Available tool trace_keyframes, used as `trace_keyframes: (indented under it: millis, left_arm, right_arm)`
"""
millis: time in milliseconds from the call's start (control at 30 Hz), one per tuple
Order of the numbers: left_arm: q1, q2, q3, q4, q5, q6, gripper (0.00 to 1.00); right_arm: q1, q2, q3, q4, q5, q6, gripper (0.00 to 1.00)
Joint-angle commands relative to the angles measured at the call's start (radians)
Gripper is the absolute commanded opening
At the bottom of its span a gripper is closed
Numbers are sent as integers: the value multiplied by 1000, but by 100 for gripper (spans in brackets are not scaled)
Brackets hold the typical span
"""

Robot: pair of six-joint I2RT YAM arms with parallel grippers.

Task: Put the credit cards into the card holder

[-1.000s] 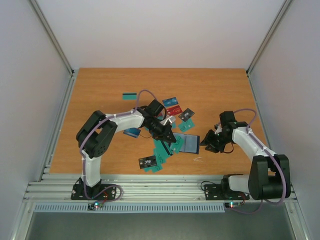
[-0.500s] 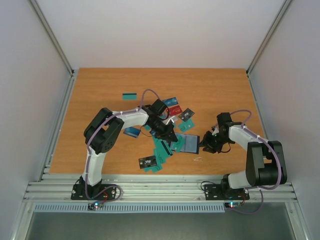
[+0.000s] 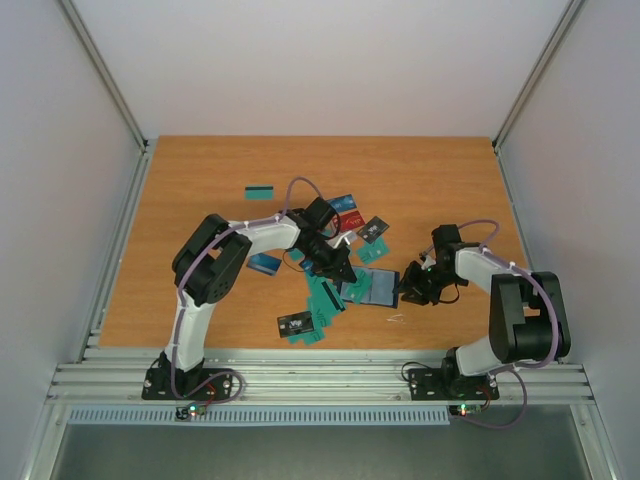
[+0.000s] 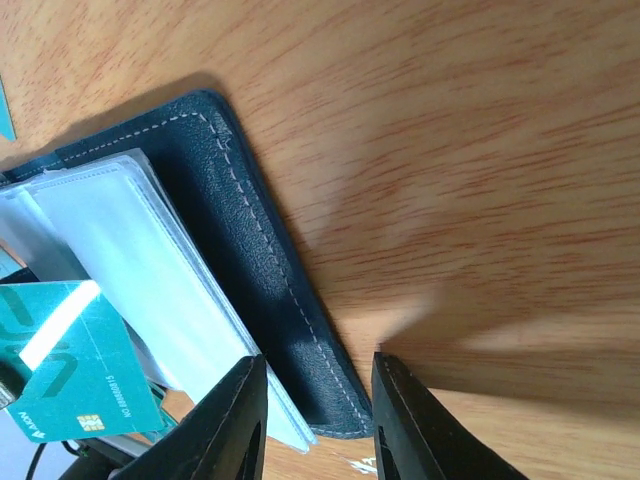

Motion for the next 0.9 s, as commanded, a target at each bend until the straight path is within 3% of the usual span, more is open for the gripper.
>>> trace_keyframes:
  millis: [0,867]
  left_arm:
    - [-1,25,28,-7,-3,23,0]
    - [-3,14,27,34,-82,-14,0]
  right_arm:
    - [-2,26,9,21,-1,-15,32]
    - [-2,73,27,14,-36,-51,31]
